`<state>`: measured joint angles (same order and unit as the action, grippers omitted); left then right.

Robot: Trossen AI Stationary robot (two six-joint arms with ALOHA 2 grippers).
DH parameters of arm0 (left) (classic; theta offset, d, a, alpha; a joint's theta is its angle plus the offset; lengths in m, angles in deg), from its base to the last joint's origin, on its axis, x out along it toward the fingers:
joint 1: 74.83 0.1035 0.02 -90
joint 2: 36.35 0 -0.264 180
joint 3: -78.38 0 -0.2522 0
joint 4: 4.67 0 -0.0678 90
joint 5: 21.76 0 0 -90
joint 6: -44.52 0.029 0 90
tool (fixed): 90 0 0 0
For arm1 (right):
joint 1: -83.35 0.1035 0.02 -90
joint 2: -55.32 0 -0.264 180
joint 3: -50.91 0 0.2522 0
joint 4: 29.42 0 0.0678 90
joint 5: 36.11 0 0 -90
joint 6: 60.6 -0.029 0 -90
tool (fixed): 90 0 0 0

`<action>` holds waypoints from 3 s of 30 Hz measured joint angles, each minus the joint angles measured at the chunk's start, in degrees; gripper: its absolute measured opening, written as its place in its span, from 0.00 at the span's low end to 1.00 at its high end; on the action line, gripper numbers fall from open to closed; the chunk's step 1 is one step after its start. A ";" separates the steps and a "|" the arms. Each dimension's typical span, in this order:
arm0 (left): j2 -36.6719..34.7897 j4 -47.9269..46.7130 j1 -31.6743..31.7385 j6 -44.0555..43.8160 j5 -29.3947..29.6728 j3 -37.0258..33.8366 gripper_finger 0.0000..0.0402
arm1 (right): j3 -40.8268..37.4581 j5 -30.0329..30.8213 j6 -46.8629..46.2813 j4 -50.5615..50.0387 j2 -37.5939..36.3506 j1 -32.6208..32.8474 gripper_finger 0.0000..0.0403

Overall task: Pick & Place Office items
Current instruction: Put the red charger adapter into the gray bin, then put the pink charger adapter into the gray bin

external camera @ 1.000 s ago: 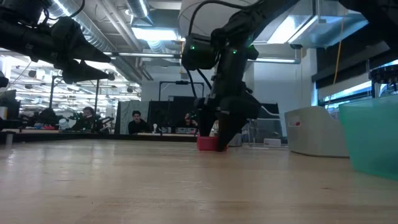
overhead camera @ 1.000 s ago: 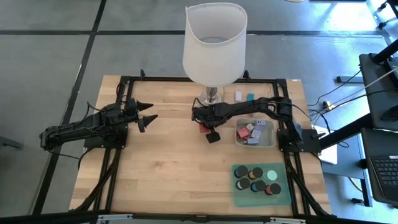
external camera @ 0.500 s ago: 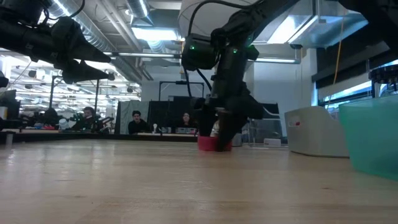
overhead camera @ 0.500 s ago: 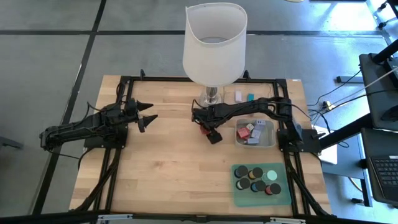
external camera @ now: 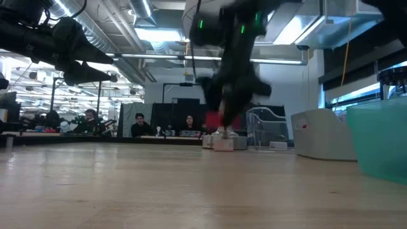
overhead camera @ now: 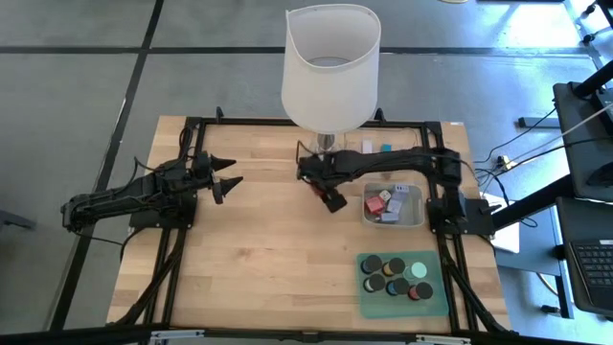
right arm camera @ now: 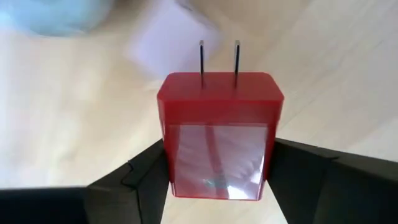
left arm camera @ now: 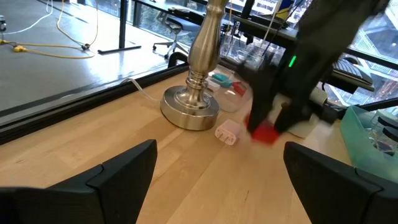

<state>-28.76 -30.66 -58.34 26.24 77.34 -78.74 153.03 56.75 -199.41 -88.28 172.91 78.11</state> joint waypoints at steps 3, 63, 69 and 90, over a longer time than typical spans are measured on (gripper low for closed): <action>0.00 0.00 0.00 0.00 0.00 0.00 0.87 | 3.57 6.42 -0.98 -7.57 -3.69 1.35 0.56; 0.00 -0.02 0.00 0.00 0.00 0.00 0.87 | -33.62 0.76 -25.07 -22.74 -28.25 5.57 0.58; 0.00 -0.02 0.00 0.00 0.00 0.00 0.87 | -33.70 2.00 -20.87 -22.16 -28.12 5.31 0.58; 0.00 -0.02 0.00 0.00 0.00 0.00 0.87 | -31.33 1.90 -17.14 -19.90 -28.80 5.29 0.97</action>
<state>-28.76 -30.68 -58.34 26.24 77.34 -78.74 121.71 58.65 -216.55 -108.18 144.11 83.40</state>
